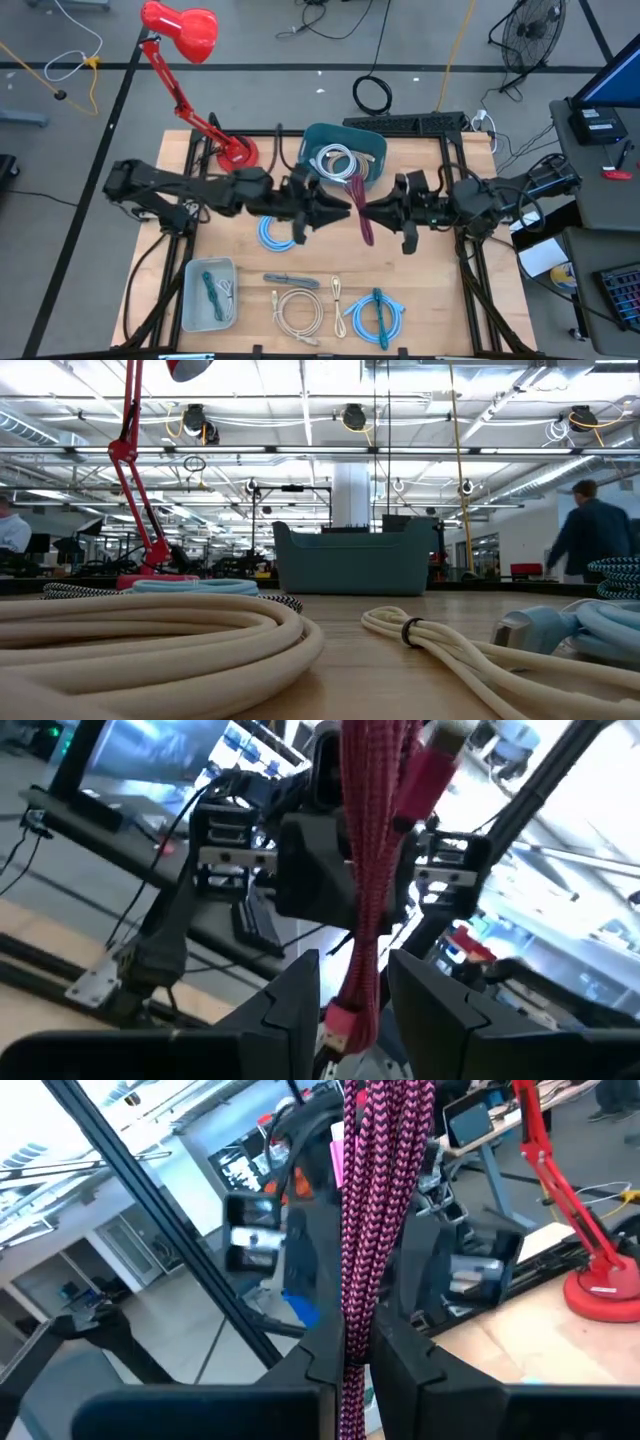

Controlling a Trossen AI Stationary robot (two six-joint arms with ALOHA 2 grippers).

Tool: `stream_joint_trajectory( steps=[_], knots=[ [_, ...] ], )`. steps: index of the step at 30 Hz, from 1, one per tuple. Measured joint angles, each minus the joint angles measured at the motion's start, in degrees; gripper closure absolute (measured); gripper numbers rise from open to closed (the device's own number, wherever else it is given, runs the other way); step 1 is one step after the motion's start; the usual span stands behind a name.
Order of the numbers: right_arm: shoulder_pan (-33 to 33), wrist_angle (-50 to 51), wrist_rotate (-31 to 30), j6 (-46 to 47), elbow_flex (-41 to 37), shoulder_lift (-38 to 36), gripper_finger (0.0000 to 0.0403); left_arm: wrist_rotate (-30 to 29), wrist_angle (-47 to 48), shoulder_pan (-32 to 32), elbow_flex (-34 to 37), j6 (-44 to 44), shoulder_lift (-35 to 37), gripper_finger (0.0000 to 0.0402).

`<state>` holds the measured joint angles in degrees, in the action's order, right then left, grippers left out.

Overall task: Pick & Place USB Port
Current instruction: Put the red charger cable into the gray bin

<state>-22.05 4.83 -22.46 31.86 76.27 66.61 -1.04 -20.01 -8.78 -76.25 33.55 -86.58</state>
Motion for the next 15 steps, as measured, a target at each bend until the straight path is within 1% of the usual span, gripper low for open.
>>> stream_joint_trajectory(
  steps=[4,15],
  knots=[
    [0.0,0.5,0.1,-0.2,0.0,0.0,0.0380,-1.4,-4.8,-0.3,0.0,1.1,-2.0,0.0279],
    [-0.1,3.3,0.2,-0.5,0.1,0.2,0.0380,-4.6,-5.2,-0.2,-0.1,1.2,-1.8,0.0279]
  ],
)
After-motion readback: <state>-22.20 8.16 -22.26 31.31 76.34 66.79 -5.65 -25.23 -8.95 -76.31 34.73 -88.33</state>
